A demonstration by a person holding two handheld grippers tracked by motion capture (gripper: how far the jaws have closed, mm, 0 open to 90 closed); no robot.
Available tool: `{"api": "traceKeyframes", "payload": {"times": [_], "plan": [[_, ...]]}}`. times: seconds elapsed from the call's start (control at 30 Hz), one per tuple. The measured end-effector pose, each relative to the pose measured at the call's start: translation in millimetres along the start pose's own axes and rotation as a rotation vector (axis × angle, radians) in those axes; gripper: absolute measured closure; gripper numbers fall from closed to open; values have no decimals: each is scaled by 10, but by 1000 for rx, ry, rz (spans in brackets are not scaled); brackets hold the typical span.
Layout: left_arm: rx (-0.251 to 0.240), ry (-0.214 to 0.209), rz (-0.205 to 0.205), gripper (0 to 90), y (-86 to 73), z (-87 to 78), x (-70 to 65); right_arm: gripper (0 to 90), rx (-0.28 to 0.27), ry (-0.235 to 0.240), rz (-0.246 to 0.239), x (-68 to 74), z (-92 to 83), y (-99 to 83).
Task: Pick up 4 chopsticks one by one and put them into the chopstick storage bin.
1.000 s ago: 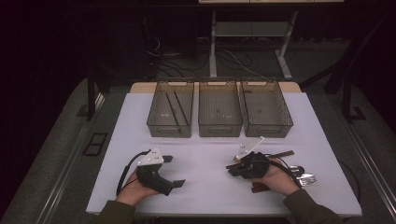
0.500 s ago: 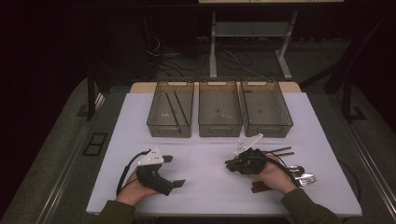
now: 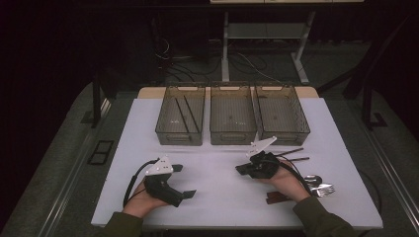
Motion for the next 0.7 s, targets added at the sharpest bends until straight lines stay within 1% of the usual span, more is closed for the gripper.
{"api": "traceKeyframes", "payload": {"times": [0.3,0.43,0.5,0.57,0.63,0.67,0.7], "plan": [[0,-1,0,0,0,0,-1,899,-25,-20,15,-82,39,56],[-1,-1,-1,0,0,-2,0,899,-42,-13,21,-98,36,66],[-2,-1,-2,0,0,-2,1,899,-51,-17,19,-101,-6,82],[-1,-1,-2,0,0,-2,0,899,-64,-31,20,-129,-81,95],[-1,-1,-1,0,1,-2,-2,899,-79,-49,32,-189,-164,92],[-1,-1,0,0,1,-2,-2,897,-78,-59,38,-226,-206,81],[-1,-1,0,0,2,-2,-2,875,-74,-70,42,-268,-248,66]]}}
Point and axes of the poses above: each handheld gripper's, and its own axes: z roughly forward along the jaws, y roughly out of its top, x roughly to its left, the point moved 4 cm from there along z, roughly forward along the jaws
